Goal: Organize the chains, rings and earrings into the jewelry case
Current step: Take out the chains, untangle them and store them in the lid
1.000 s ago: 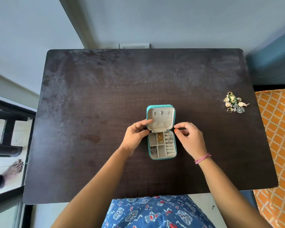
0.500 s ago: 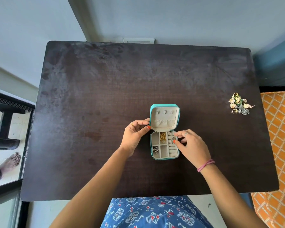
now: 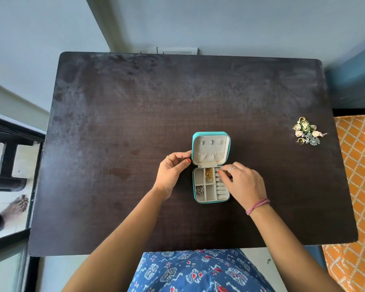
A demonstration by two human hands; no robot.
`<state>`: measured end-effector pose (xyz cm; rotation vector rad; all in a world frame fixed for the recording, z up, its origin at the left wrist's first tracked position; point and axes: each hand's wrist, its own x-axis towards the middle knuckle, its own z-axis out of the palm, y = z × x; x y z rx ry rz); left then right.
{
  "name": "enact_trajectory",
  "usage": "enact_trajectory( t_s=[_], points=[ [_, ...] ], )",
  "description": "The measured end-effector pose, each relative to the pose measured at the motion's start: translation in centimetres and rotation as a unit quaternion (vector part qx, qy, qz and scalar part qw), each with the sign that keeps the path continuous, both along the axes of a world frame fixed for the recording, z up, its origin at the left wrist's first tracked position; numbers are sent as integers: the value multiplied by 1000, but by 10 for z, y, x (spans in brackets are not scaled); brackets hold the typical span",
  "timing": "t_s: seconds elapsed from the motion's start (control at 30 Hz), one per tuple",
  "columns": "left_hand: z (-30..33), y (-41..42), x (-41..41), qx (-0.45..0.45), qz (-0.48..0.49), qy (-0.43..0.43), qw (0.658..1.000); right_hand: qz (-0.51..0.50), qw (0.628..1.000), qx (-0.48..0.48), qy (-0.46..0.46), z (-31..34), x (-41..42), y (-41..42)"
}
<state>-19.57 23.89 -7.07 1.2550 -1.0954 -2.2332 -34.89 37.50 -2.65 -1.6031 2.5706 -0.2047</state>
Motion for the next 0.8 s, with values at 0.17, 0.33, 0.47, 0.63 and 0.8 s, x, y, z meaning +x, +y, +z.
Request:
enact_trajectory(
  t_s=[0.17, 0.33, 0.47, 0.63, 0.8],
  points=[
    [-1, 0, 1, -3, -4, -10, 1000, 54, 996, 47, 48, -5, -7, -3],
    [2, 0, 0, -7, -5, -18, 1000, 95, 991, 76, 49, -4, -15, -7],
    [6, -3, 1, 0, 11, -28, 1000, 74, 995, 70, -6, 7, -17, -3],
    [17, -9, 7, -20, 39, -41, 998, 11, 982, 97, -161, 34, -23, -3],
    [30, -16, 11, -56, 66, -30, 996, 31, 963, 107, -245, 65, -33, -7]
  ],
)
